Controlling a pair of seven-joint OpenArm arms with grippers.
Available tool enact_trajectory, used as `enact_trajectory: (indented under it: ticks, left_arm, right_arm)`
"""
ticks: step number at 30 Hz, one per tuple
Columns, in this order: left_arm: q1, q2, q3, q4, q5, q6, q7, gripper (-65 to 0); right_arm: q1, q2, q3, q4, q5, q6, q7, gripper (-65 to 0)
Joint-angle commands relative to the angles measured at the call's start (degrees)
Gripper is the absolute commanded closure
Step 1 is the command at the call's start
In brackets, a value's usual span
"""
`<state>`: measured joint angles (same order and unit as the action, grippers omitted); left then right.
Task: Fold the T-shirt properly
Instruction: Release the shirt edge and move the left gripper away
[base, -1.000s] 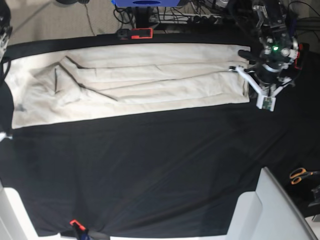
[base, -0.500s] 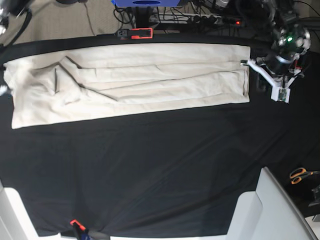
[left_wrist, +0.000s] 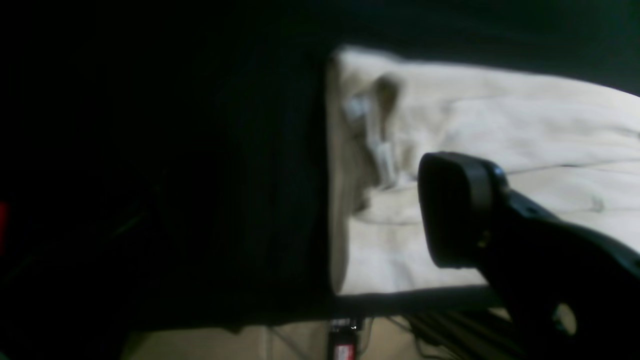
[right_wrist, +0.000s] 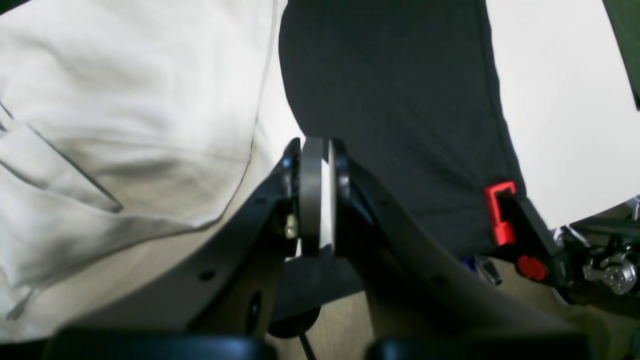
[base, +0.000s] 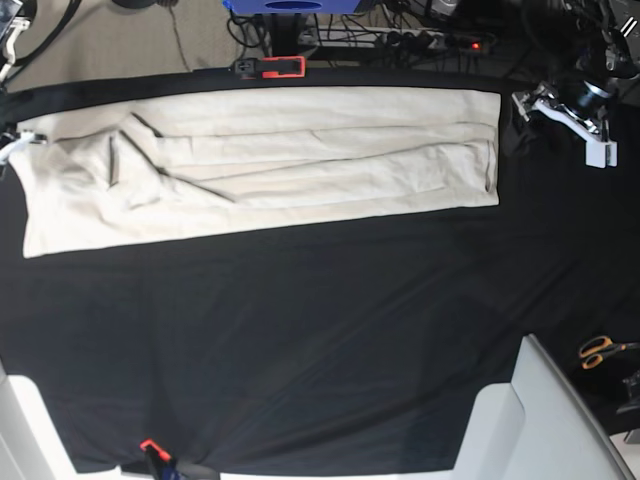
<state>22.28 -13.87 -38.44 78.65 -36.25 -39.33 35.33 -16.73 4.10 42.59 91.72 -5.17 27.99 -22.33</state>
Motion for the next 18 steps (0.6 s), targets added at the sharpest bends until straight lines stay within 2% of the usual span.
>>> enact_trajectory:
  ticks: [1, 5, 7, 13, 18]
  left_arm:
    - [-0.6, -0.9, -0.3, -0.5, -1.2, -0.7, -1.3, -57.8]
    - [-2.8, -0.9, -0.3, -4.4, -1.2, -0.7, -1.4, -57.9]
    - [-3.3, -0.9, 0.1, -5.8, -1.2, -0.7, -1.4, -57.9]
    - [-5.1, -0.7, 0.5, -8.5, -1.2, -0.7, -1.4, -57.9]
    - [-5.1, -0.5, 5.0, -8.7, -1.2, -0.7, -1.4, -57.9]
  right_arm:
    - [-0.1, 0.9, 0.2, 1.0, 0.3, 0.6, 1.1, -3.5]
    - [-0.1, 0.0, 0.5, 1.0, 0.3, 7.0, 1.0, -3.5]
    - [-0.1, -0.4, 0.5, 1.0, 0.3, 9.2, 0.9, -3.5]
    - [-0.4, -1.6, 0.4, 1.0, 0.3, 10.5, 0.9, -3.5]
    - [-0.4, -1.6, 0.5, 1.0, 0.3, 10.5, 0.9, -3.5]
